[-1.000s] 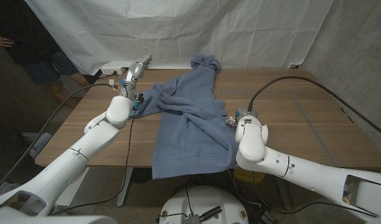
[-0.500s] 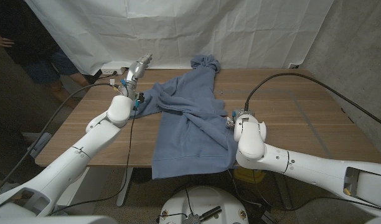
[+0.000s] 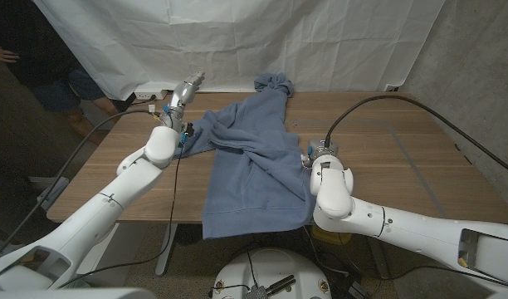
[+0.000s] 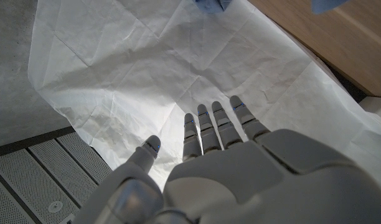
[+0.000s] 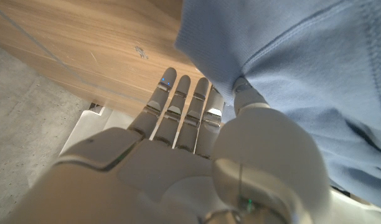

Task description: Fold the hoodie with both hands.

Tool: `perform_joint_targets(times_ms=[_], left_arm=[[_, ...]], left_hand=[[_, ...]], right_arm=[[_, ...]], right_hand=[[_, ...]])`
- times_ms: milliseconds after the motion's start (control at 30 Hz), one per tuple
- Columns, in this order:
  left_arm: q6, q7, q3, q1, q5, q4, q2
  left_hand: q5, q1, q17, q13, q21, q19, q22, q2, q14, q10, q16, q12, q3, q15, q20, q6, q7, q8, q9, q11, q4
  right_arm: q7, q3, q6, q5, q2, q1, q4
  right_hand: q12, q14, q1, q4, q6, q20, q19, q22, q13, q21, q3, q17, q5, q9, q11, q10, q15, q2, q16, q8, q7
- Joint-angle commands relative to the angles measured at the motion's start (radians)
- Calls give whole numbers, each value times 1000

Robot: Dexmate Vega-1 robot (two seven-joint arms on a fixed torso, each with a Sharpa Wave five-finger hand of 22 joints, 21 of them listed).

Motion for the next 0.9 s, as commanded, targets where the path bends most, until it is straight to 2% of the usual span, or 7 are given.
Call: perform_joint_targets(times_ms=[33,100,433,733,900], left_arm=[[-35,-23,27,-53,8,61,-15],[-49,-29,32,-64,9,75,-18],[-105,-45,39,-86,6,123,-27],[-171,-60,34,-94,2,167,-24],[-232,-83,34,-105,-10,215,-27]], left_hand=[[6,0,3,4,-2,4,2,60,-3,-4,-3,-3,-3,2,-6,3,-3,-1,1,0,-1],[6,0,3,4,-2,3,2,60,-4,-6,-4,-4,-4,3,-5,3,-3,-1,1,1,-1],[6,1,3,4,-3,4,2,61,-4,-6,-3,-4,-4,2,-4,2,-3,-1,1,2,-1],[6,1,3,4,-4,4,2,61,-3,-6,-3,-4,-4,2,-3,3,-4,-1,1,2,-2],[6,2,3,4,-4,5,2,61,-3,-6,-3,-4,-4,2,-2,3,-3,-1,1,-1,-2]], right_arm=[[-173,184,127,246,-55,-103,-146],[-185,207,153,288,-71,-110,-173],[-199,215,187,413,-120,-72,-269],[-207,204,219,516,-120,-27,-295],[-199,157,195,541,-107,26,-314]], right_hand=[[7,-1,12,4,3,8,-4,2,4,-5,12,3,7,7,-1,1,-87,-3,-8,12,6],[7,-2,13,4,2,9,-4,2,4,-6,14,3,8,10,2,1,-85,-3,-10,15,7],[7,-2,14,8,-4,13,-7,2,5,-10,22,3,11,19,7,3,-82,-4,-15,23,13],[14,4,14,11,-7,16,-5,2,8,-13,30,2,13,28,10,23,-76,-7,-19,33,18],[15,4,15,11,-9,16,-5,2,9,-14,34,2,14,31,11,23,-74,-7,-21,36,21]])
